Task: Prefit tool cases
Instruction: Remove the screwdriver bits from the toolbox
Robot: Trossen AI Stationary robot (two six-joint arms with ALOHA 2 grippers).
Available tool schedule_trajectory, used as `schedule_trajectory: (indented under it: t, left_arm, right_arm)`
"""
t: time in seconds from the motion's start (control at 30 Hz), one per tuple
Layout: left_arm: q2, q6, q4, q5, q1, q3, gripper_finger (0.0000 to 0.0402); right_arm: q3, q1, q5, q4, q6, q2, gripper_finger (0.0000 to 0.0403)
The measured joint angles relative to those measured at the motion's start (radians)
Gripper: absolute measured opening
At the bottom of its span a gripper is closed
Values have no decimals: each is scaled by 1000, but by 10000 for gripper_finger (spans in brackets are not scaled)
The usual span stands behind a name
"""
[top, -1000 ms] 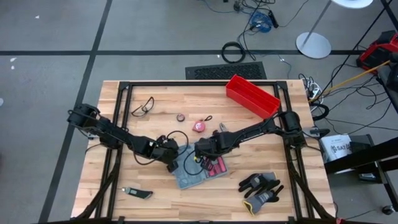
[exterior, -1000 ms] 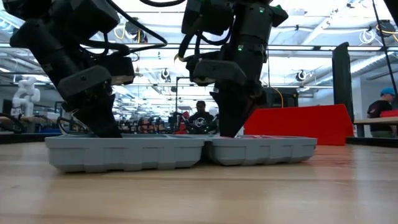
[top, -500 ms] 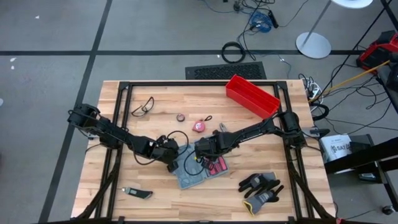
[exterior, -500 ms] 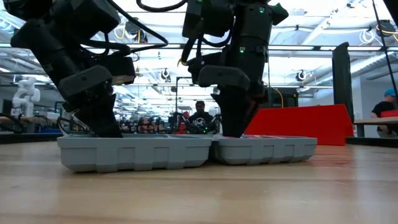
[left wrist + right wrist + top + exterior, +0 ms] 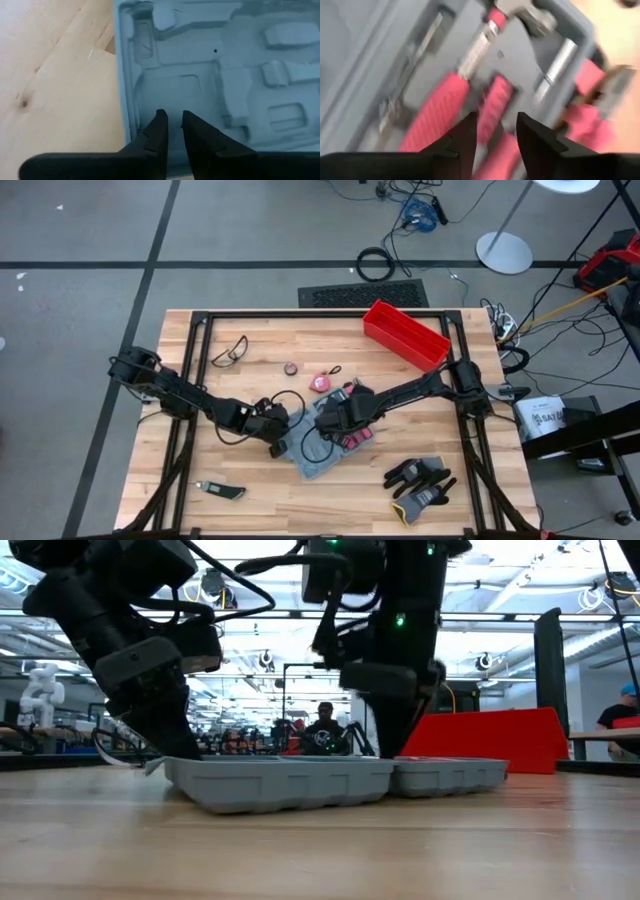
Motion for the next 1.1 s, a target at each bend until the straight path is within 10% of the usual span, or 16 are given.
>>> schedule_trajectory:
  t: [0.9, 1.1]
  left_arm:
    - [0, 6, -7, 6, -1, -3, 3]
    - [2, -4, 5, -3, 1, -1, 2]
  right_arm:
    - [66, -21, 19, 71, -122, 94, 124]
    - [67, -34, 34, 16, -85, 100, 72]
